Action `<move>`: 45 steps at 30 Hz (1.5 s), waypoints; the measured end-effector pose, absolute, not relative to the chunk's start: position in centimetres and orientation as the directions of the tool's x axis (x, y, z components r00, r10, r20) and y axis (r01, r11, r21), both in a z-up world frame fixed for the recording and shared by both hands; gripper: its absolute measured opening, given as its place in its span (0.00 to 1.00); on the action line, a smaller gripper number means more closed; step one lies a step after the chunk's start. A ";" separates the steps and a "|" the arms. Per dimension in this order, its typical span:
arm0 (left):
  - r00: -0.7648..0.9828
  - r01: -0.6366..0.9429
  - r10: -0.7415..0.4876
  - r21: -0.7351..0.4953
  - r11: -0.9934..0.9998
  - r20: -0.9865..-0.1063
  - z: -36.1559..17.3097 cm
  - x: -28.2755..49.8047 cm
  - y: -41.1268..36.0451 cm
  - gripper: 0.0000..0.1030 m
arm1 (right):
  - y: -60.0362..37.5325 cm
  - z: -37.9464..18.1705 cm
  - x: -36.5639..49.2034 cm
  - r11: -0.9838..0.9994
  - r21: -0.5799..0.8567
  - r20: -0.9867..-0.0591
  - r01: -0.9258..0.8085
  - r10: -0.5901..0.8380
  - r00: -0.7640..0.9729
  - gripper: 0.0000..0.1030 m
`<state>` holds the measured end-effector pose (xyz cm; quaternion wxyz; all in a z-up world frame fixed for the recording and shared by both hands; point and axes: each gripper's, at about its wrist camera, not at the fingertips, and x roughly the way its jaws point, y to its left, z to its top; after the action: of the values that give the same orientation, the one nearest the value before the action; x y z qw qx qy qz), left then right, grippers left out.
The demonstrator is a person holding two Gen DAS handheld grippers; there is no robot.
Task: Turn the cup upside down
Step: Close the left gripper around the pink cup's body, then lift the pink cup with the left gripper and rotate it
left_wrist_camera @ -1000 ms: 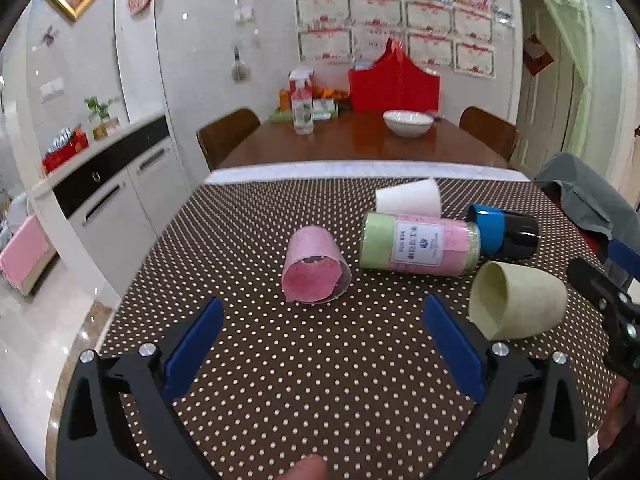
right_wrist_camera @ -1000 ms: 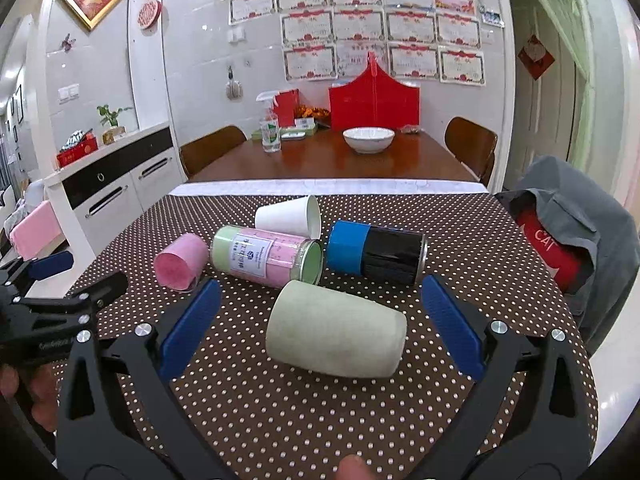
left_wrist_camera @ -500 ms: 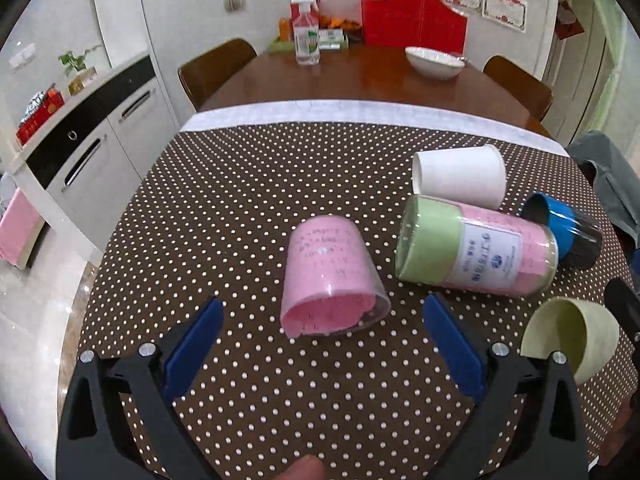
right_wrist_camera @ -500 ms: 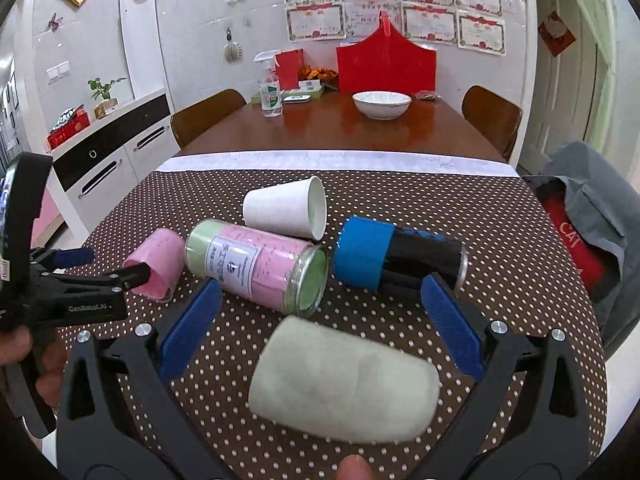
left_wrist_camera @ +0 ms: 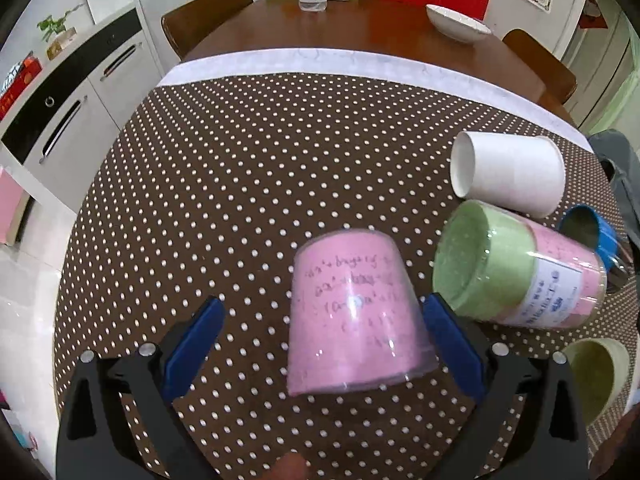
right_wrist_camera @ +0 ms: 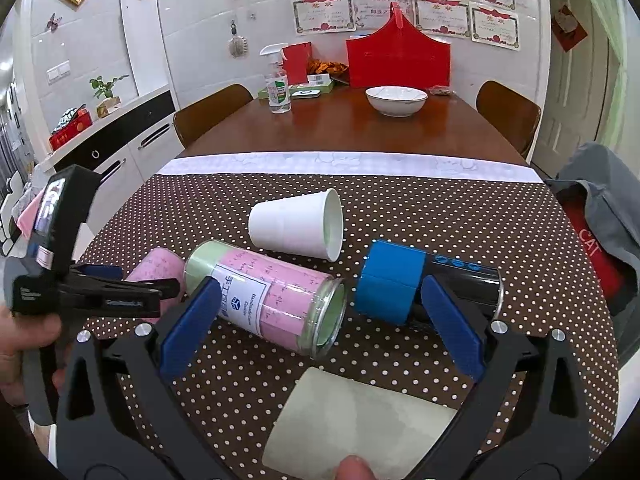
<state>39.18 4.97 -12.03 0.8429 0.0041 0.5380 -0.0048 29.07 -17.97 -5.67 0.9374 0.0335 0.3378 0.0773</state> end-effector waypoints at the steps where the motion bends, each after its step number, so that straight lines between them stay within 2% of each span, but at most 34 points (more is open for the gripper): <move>1: 0.418 0.019 -0.005 0.003 1.000 -0.909 -12.2 39.4 4.9 0.95 | -18.0 -5.8 29.2 0.986 0.116 -0.630 -0.122 0.168 0.758 0.95; 4: 0.401 0.044 -0.028 -0.011 0.999 -0.916 -12.9 39.9 4.7 0.95 | -17.9 -6.1 29.2 0.985 0.122 -0.636 -0.122 0.172 0.752 0.95; 5: 0.397 0.047 -0.029 -0.011 0.999 -0.917 -13.2 40.3 4.5 0.88 | -17.9 -6.2 29.2 0.985 0.123 -0.636 -0.121 0.172 0.752 0.95; 6: 0.388 0.051 -0.037 -0.019 0.999 -0.921 -13.6 40.4 4.5 0.72 | -18.0 -6.2 29.2 0.985 0.123 -0.637 -0.119 0.171 0.752 0.95; 7: 0.375 0.048 -0.039 -0.023 0.999 -0.926 -13.9 40.6 4.6 0.65 | -18.1 -6.2 29.1 0.985 0.123 -0.637 -0.118 0.170 0.752 0.95; 18: 0.442 0.072 -0.077 -0.050 0.996 -0.894 -12.7 38.1 4.8 0.64 | -19.2 -5.9 27.0 0.988 0.126 -0.629 -0.085 0.146 0.763 0.95; 35: 0.596 0.164 -0.168 -0.085 0.983 -0.786 -7.4 24.7 1.2 0.64 | -20.9 -4.5 19.7 0.991 0.116 -0.580 -0.062 0.118 0.806 0.95; 45: 0.583 0.244 -0.241 -0.116 0.963 -0.776 -8.6 19.1 -3.1 0.64 | -23.1 -5.8 14.4 0.992 0.126 -0.563 -0.013 0.082 0.822 0.95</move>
<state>19.07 -3.13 -8.60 0.8895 0.0016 0.4361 -0.1363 14.42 -23.15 -5.76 0.9528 0.0581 0.2969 0.0248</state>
